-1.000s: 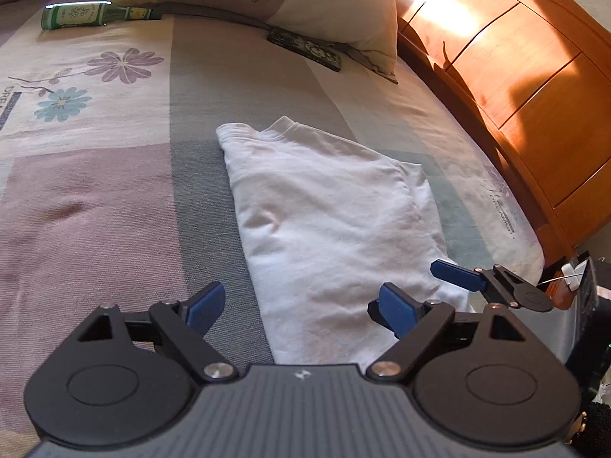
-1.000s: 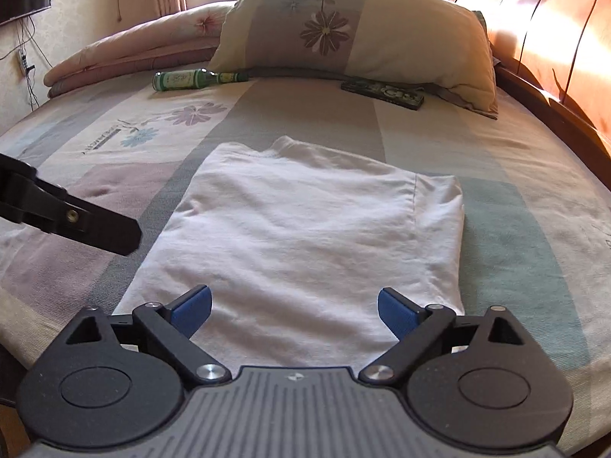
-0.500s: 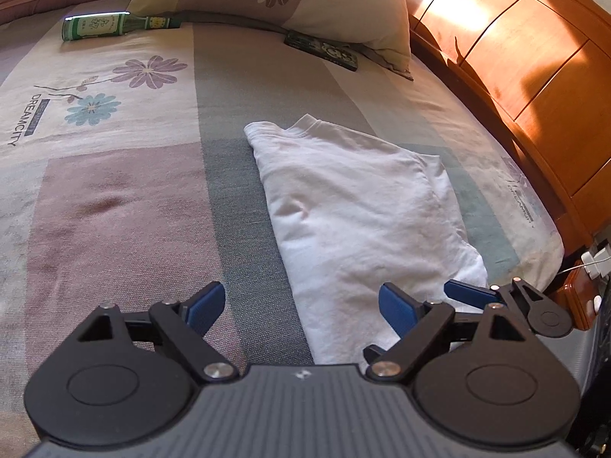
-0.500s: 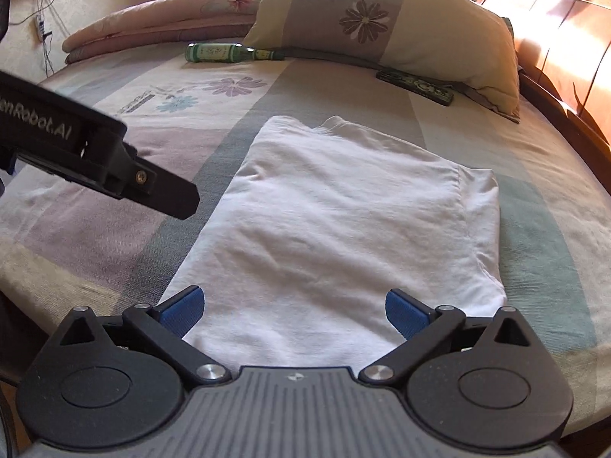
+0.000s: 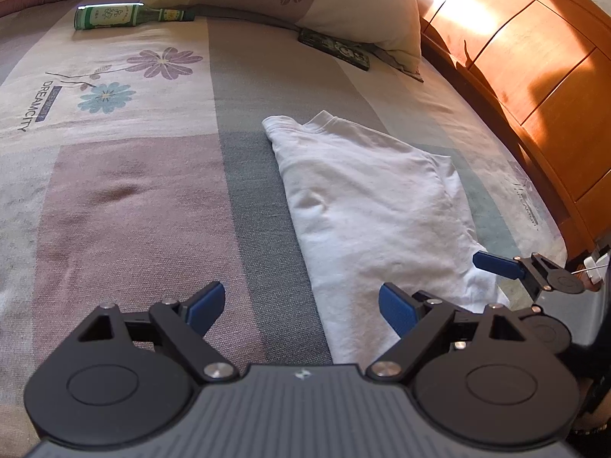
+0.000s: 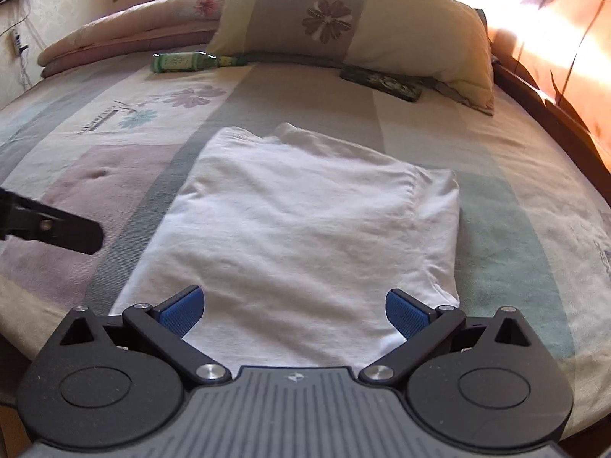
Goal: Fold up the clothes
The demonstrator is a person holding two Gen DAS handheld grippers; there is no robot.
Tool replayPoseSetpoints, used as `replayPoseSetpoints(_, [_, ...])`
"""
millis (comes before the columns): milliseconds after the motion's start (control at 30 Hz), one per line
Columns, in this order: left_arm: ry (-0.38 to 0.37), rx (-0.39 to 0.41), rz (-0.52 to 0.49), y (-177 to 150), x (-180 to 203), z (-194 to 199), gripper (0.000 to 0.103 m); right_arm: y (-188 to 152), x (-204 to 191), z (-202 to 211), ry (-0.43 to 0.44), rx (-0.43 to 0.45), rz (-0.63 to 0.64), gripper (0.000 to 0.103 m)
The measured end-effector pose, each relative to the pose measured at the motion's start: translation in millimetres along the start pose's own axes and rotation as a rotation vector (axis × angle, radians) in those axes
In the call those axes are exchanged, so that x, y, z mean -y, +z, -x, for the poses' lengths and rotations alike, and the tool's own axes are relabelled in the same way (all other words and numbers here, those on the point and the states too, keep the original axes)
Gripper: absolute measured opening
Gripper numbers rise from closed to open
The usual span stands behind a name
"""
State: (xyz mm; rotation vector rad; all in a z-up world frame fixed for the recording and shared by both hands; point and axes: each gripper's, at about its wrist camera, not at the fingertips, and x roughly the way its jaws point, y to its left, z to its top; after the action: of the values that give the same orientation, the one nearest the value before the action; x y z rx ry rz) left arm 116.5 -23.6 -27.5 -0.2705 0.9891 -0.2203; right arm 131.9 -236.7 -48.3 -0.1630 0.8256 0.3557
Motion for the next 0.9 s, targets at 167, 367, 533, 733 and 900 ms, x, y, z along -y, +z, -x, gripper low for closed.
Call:
replayPoseSetpoints(167, [0.004, 0.002, 0.009, 2, -4, -2, 0.088, -19, 27, 1, 0.006, -0.041, -0.098, 0.103])
replayPoseSetpoints(367, [-0.045, -0.005, 0.019, 3, 0, -13, 0.088, -15, 35, 26, 0.040, 0.026, -0.133, 0.103])
replayPoseSetpoints(533, [-0.092, 0.004, 0.014, 4, 3, -13, 0.088, -9, 47, 16, 0.125, 0.037, -0.206, 0.103])
replayPoseSetpoints(733, [-0.171, 0.042, 0.102, 13, -12, -15, 0.088, -5, 91, 8, 0.282, 0.075, -0.433, 0.103])
replayPoseSetpoints(900, [-0.236, 0.052, 0.171, 21, -17, -27, 0.088, 11, 109, -7, 0.374, 0.109, -0.514, 0.103])
